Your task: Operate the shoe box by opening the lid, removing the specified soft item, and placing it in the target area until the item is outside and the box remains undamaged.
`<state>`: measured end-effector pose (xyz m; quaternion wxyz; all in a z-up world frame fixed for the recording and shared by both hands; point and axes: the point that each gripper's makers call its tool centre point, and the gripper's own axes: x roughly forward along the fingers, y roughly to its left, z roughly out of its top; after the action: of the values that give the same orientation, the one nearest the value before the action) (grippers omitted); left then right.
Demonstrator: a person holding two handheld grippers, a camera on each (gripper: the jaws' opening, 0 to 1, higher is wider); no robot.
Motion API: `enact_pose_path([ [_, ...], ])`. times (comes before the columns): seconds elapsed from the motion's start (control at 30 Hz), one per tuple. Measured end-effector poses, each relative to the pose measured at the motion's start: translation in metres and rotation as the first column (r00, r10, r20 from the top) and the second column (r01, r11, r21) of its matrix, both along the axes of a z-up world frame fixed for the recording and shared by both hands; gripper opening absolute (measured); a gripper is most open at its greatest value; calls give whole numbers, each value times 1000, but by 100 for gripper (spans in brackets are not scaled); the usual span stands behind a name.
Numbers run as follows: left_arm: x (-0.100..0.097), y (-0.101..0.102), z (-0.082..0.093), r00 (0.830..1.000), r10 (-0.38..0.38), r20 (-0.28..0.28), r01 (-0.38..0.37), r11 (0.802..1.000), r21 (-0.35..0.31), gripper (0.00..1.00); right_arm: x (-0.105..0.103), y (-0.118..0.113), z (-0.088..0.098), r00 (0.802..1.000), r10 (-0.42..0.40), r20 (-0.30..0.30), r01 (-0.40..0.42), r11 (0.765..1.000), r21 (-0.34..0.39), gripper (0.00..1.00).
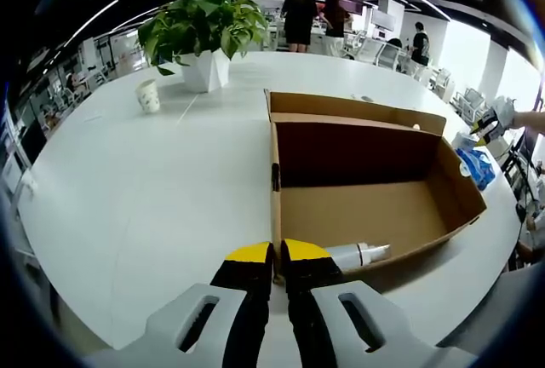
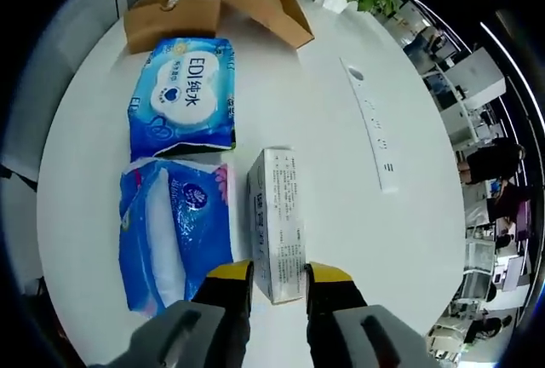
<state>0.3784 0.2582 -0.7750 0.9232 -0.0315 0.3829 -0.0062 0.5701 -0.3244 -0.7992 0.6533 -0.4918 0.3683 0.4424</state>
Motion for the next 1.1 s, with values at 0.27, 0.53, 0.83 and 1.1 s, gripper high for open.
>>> enact_pose_path([
  [0.27,0,0,0,1000,-14,-15,14,1000,21,3,4,1,16,998,-61,34,60,997,40,28],
  [0.53,3,-1,1,999,-48,-24,50,997,53,3,-5,10,35,989,-142,51,136,986,100,39],
  [0.83,4,-2,3,992,-124,-30,127,984,122,4,-27,28,61,970,-240,47,226,952,205,47],
  [1.1,1,-2,7,987,-154,-46,160,976,149,10,-52,37,77,950,-311,39,290,919,268,56],
])
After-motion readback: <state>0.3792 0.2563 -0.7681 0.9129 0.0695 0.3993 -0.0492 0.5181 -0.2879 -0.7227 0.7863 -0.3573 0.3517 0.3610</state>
